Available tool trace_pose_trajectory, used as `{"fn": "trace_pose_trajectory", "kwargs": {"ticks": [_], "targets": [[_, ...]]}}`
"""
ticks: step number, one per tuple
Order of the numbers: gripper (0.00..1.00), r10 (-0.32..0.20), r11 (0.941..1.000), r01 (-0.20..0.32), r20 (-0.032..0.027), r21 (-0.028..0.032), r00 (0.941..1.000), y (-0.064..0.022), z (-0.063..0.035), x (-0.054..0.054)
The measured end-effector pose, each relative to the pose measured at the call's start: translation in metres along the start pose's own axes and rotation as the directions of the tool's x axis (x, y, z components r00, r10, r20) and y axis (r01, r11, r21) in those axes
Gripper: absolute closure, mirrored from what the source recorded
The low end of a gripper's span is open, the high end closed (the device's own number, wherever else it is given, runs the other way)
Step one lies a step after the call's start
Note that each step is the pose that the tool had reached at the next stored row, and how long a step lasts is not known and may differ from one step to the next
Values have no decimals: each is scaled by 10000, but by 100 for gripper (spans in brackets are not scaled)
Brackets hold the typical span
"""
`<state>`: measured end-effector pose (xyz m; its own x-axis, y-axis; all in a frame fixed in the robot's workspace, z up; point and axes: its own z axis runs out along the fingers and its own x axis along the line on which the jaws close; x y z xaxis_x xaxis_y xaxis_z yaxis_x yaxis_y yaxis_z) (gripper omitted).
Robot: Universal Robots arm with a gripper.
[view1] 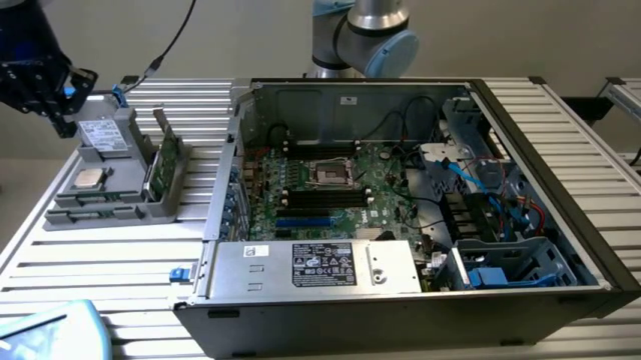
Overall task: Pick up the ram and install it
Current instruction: 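Reach for the ram, then pick up the ram and move it above insertion slot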
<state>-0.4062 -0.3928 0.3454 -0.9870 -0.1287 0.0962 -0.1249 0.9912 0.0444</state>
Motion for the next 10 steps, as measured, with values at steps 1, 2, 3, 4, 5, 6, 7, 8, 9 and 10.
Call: {"fn": "trace_pose_trajectory", "kwargs": {"ticks": [1,2,3,4,5,6,7,8,9,10], "targets": [[89,-41,10000,41,-2,5,10000,1,4,8],[89,-79,10000,79,-3,9,10000,1,8,16],[89,-110,9999,110,-4,12,9999,0,12,24],[89,-133,9999,133,-4,13,9999,-2,15,28],[89,-139,9999,139,-3,14,9999,-2,17,29],[89,-138,9999,138,-4,14,9999,-1,17,29],[89,-138,9999,138,-4,14,9999,-1,16,30],[89,-138,9999,138,-6,15,9999,-1,16,30],[89,-138,9999,138,-5,15,9999,-1,16,30],[89,-138,9999,138,-5,15,9999,-1,16,30]]}}
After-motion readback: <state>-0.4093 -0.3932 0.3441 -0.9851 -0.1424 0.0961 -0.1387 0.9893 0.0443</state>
